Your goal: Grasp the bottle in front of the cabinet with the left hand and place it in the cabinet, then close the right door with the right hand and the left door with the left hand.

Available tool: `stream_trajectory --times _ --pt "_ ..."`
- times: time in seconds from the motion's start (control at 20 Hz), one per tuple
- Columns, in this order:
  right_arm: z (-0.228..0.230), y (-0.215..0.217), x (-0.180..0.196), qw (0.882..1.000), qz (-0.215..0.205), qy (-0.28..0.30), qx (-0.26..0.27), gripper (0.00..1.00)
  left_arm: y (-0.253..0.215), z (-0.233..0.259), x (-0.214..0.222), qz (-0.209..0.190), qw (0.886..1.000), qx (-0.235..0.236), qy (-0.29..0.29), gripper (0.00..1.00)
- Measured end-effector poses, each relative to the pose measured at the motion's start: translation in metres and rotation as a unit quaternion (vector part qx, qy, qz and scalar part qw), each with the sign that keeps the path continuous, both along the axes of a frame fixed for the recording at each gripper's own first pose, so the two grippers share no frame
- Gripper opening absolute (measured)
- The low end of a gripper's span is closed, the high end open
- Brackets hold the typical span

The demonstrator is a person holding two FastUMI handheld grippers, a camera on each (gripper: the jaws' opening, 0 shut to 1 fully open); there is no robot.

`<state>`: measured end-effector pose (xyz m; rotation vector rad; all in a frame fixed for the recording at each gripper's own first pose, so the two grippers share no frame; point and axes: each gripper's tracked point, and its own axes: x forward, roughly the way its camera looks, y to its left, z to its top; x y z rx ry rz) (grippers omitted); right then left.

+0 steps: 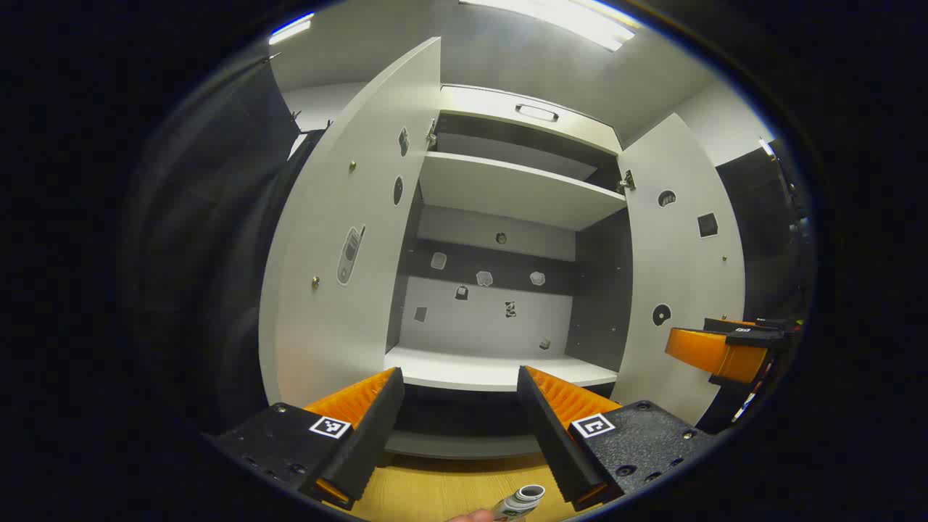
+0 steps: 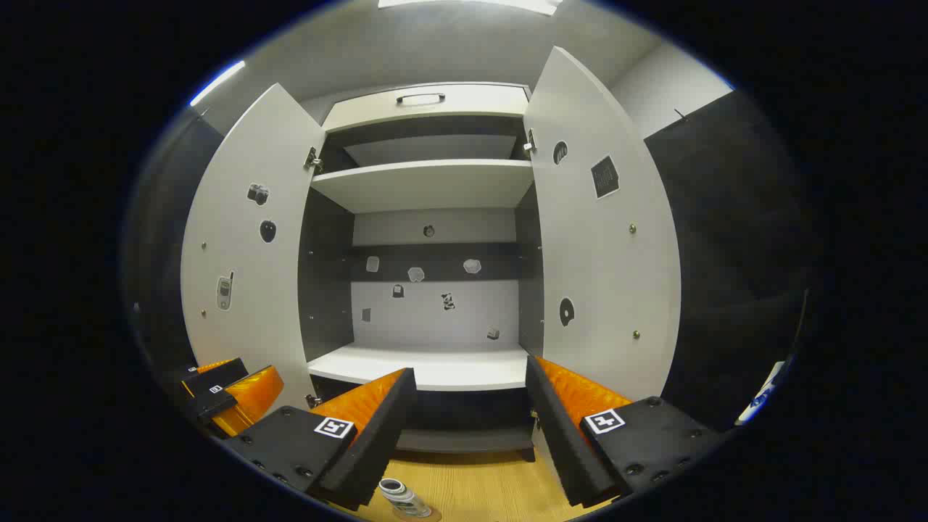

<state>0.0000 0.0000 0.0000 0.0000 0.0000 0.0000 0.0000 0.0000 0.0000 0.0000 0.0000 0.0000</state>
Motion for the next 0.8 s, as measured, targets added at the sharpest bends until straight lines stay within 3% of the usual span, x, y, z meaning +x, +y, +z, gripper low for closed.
stream_trajectory --times 0.3,0.35,0.75,0.8 --pt "-0.007 -0.007 0.000 0.999 -0.010 0.011 0.028 0.99 -0.002 0.003 0.005 -0.008 1.000 0.006 -0.005 0.96" --pt "-0.006 -0.009 0.001 1.000 -0.012 0.011 0.026 0.94 -0.003 0.001 0.005 -0.008 1.000 0.004 -0.003 0.96" --pt "0.003 -0.013 0.002 1.000 -0.009 -0.008 0.016 0.94 -0.010 -0.002 0.008 -0.010 1.000 0.004 -0.002 0.96" --pt "0.003 -0.013 0.001 1.000 -0.009 -0.007 0.016 0.99 -0.011 -0.003 0.008 -0.011 1.000 0.002 -0.001 0.96"
